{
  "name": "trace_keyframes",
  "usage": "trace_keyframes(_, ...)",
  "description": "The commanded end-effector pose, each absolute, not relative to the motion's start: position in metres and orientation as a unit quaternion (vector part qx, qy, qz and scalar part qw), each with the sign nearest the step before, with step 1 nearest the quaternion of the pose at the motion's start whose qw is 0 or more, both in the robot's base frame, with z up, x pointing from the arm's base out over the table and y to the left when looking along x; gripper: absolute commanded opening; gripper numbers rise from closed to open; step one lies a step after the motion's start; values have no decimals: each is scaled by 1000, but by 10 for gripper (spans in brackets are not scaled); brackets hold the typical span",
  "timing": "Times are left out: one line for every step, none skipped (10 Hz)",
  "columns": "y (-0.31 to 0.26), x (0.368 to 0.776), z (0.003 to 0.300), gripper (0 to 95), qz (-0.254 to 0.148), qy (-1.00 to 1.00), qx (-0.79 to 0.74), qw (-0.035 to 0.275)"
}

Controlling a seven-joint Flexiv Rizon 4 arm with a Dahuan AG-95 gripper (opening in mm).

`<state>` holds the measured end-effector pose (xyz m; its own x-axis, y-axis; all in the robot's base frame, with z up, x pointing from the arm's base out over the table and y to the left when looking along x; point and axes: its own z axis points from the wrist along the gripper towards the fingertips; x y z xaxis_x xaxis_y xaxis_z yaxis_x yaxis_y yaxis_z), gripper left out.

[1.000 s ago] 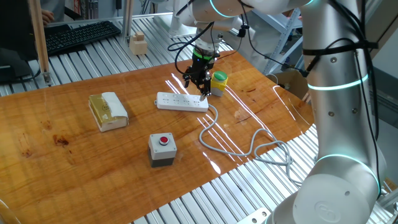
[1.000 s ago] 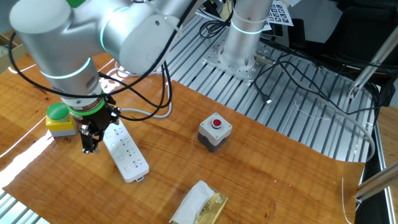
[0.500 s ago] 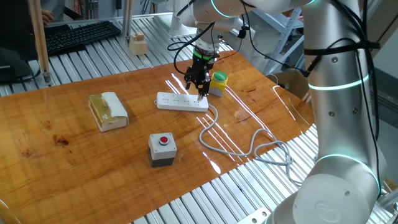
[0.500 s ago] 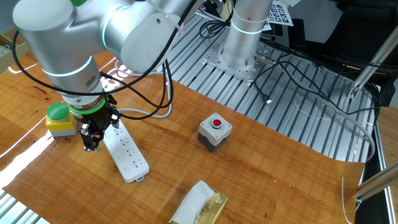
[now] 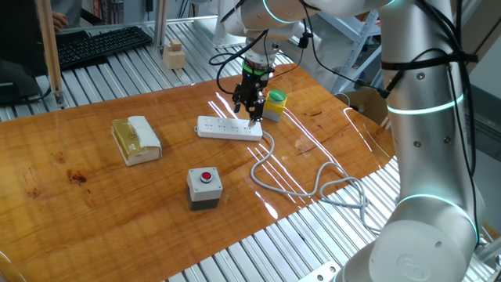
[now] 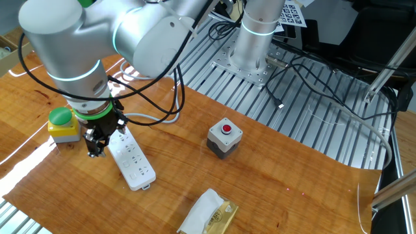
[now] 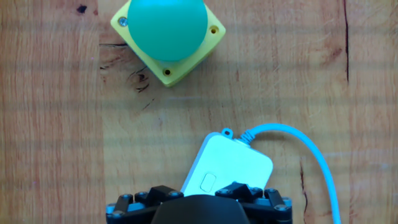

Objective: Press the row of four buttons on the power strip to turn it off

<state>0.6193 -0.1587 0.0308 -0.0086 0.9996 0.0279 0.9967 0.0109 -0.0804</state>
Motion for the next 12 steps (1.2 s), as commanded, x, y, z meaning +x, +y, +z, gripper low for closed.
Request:
trace_keyframes(-159,620,30,760,23,-710,-703,37)
trace_keyframes(-159,620,30,760,23,-710,-703,38)
trace_keyframes(-159,620,30,760,23,-711,-702,38)
trace_keyframes(-159,620,30,760,23,-711,-702,38)
trace_keyframes(-159,620,30,760,23,-711,-702,38)
trace_keyframes(-159,620,30,950,23,-710,-702,38)
trace_keyframes(-159,620,30,950,23,-710,-703,38)
trace_keyframes(-159,620,30,950,23,-709,-703,38)
trace_keyframes(-159,620,30,950,30,-708,-704,45)
trace_keyframes(-159,620,30,950,32,-708,-704,46)
trace_keyframes(-159,620,30,950,34,-708,-704,46)
trace_keyframes(-160,620,34,950,36,-707,-705,49)
